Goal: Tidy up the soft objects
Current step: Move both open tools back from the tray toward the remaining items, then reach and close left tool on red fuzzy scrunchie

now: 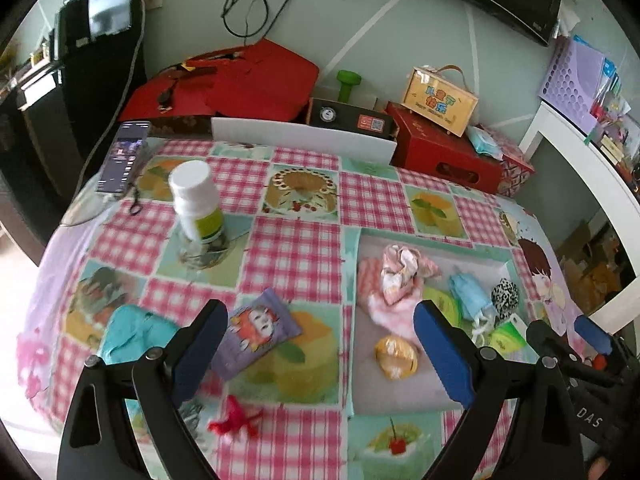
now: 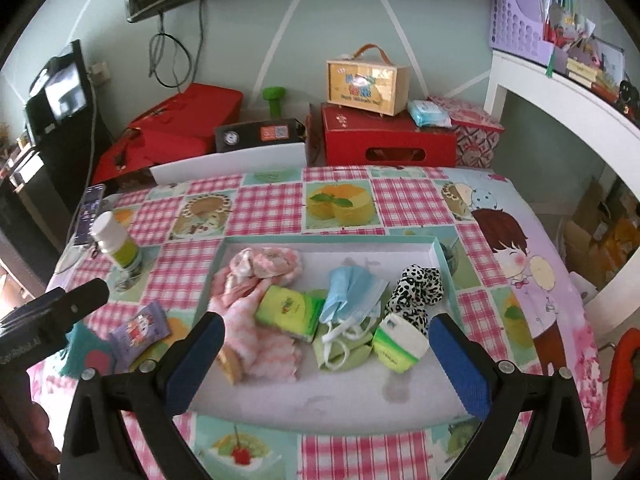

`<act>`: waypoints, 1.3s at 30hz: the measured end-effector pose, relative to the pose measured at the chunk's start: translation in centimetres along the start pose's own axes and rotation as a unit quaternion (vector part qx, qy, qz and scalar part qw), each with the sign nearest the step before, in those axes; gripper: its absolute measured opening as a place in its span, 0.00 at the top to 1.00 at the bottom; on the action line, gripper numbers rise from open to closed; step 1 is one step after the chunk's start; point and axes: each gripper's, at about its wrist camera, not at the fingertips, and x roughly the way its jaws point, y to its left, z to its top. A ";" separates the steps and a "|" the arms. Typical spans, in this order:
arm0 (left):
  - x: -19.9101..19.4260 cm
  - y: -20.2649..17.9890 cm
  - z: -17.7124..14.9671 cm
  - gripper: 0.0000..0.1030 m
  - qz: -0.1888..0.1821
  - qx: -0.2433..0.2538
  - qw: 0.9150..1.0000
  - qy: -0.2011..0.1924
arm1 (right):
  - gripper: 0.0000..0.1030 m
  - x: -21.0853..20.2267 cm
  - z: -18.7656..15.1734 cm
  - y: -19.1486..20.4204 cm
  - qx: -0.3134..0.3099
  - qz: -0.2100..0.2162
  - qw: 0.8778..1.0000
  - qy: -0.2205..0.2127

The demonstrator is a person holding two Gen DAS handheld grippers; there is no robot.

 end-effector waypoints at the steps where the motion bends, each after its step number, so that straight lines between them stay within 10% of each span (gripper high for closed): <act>1: -0.5 0.1 -0.2 0.08 0.001 -0.002 1.000 -0.001 | 0.00 -0.5 -0.2 0.1 -0.002 0.001 1.000 -0.001; 19: -3.7 4.4 -4.3 0.08 0.026 -0.052 0.997 0.044 | 0.00 -4.9 -3.7 3.4 -0.054 0.039 0.998 -0.004; 39: 3.2 9.9 -8.6 0.09 0.035 -0.134 0.976 0.169 | 0.00 2.5 -9.1 8.6 -0.094 0.078 0.983 0.139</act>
